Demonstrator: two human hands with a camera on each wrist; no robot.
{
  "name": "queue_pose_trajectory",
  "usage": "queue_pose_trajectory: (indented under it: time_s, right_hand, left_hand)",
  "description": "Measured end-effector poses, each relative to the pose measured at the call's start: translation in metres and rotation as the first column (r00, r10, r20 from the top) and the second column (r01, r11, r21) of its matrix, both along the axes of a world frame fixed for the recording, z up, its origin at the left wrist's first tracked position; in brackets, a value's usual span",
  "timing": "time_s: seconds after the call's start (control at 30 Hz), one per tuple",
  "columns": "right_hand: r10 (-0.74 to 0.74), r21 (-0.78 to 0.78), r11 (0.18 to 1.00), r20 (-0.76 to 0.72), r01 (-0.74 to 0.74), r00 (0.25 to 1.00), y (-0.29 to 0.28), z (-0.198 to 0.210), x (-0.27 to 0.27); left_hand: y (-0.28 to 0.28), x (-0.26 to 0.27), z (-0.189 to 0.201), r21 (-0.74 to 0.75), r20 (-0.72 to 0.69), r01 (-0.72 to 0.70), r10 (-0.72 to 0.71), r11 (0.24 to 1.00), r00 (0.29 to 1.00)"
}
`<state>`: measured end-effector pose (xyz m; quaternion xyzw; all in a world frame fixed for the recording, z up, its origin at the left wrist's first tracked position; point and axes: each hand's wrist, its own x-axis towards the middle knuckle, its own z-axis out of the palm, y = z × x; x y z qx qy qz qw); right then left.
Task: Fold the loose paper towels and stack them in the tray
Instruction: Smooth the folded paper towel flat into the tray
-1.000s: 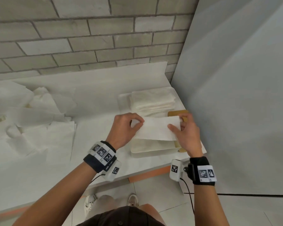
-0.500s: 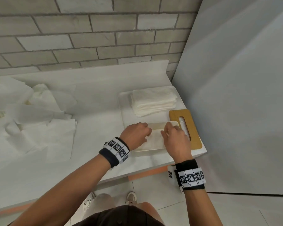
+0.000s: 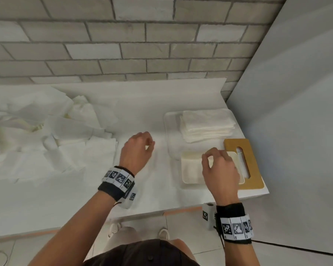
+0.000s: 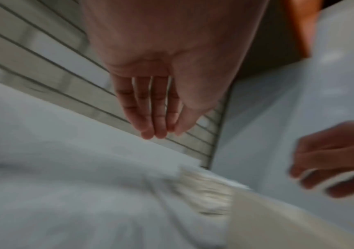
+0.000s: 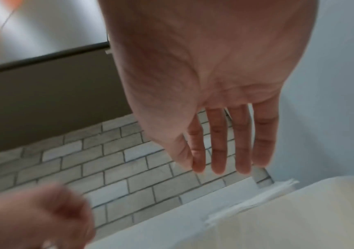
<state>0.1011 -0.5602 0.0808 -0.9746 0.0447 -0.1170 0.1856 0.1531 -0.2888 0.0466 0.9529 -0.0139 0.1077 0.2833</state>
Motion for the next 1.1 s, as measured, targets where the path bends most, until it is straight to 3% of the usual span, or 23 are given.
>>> queue_pose_trajectory:
  time_s: [0.07,0.13,0.2,0.27,0.37,0.47,0.57,0.67,0.77,0.9,1.1]
  right_hand:
    - [0.042,0.095,0.994,0.044,-0.046,0.998,0.028,0.004,-0.003]
    - [0.098,0.155,0.982,0.06,-0.106,0.993,0.052,0.005,-0.003]
    - [0.152,0.182,0.97,0.052,-0.159,0.987,0.076,0.004,-0.002]
    - [0.202,0.21,0.956,0.043,-0.207,0.978,0.098,-0.001,0.001]
    - [0.276,0.267,0.928,-0.026,-0.259,0.961,0.131,-0.023,0.01]
    - [0.4,0.353,0.879,-0.183,-0.32,0.898,0.167,-0.054,0.025]
    - [0.442,0.464,0.85,-0.371,-0.25,0.816,0.195,-0.082,0.039]
    - [0.47,0.528,0.809,-0.318,-0.258,0.823,0.205,-0.105,0.052]
    - [0.448,0.616,0.76,-0.262,-0.209,0.855,0.199,-0.112,0.062]
    - [0.318,0.652,0.749,-0.199,-0.117,0.927,0.179,-0.102,0.066]
    - [0.274,0.661,0.744,-0.164,-0.1,0.948,0.15,-0.054,0.069]
  left_hand:
    - [0.068,0.005,-0.021,0.067,-0.099,-0.187,0.193,0.98,0.976]
    - [0.127,0.012,-0.042,0.177,-0.262,-0.312,0.351,0.933,0.899]
    - [0.172,0.014,-0.059,0.267,-0.428,-0.36,0.445,0.894,0.787]
    - [0.196,0.013,-0.076,0.276,-0.515,-0.349,0.444,0.896,0.733]
    - [0.193,0.008,-0.09,0.138,-0.512,-0.315,0.34,0.939,0.789]
    - [0.167,-0.007,-0.1,0.004,-0.457,-0.241,0.216,0.97,0.863]
    - [0.141,-0.025,-0.103,-0.217,-0.344,-0.191,0.108,0.957,0.933]
    - [0.123,-0.035,-0.092,-0.4,-0.27,-0.128,0.017,0.908,0.963]
    - [0.122,-0.035,-0.083,-0.517,-0.307,-0.137,-0.034,0.845,0.951]
    - [0.131,-0.031,-0.081,-0.53,-0.359,-0.192,-0.013,0.826,0.933]
    - [0.124,-0.022,-0.081,-0.525,-0.354,-0.288,0.102,0.801,0.93]
